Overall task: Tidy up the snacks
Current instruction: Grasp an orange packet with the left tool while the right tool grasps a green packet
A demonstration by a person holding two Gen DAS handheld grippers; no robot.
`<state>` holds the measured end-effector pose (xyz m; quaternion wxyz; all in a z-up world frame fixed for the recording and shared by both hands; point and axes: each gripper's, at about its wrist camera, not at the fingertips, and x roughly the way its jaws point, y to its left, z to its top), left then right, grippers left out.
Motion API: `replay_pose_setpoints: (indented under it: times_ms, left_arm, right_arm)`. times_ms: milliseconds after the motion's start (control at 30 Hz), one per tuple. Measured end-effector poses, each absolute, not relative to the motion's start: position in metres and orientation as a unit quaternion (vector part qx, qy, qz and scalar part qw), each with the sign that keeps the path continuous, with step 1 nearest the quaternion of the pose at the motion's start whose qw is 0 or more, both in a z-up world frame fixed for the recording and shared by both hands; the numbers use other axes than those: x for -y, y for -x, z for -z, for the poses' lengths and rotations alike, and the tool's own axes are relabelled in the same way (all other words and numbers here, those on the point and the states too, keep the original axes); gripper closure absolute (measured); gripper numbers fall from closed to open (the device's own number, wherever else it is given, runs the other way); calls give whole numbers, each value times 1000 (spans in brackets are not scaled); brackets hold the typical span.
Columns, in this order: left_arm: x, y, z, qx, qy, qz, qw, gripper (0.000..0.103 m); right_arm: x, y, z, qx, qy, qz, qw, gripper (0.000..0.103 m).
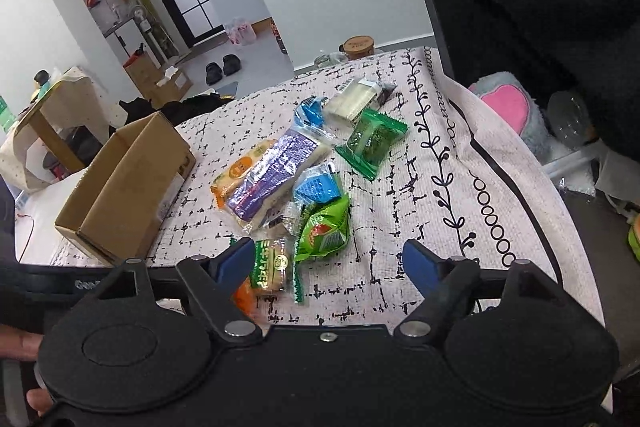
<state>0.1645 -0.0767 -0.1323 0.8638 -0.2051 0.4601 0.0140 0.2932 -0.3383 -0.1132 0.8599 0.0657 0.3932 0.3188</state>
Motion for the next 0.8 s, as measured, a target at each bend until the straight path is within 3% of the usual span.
replay_pose_setpoints:
  times_ms: [200,267,367,800]
  left_arm:
    - [89,-175,147,-471,209,-5,857,59]
    - [92,-179,154,-480,210,-1,852,73]
    - [91,-180,160,-483,217,-4,848,82]
    - [78,-179,148,-467,208,-15,859,85]
  right_arm:
    - [331,-304,125,-406,-71,-323,852,39]
    - [330,-305,126,-406,-73,-324,851,41]
    - [327,-308,129,-409,-75,-328,848,43]
    - [305,-327,139,-410,-56,-334,847,45]
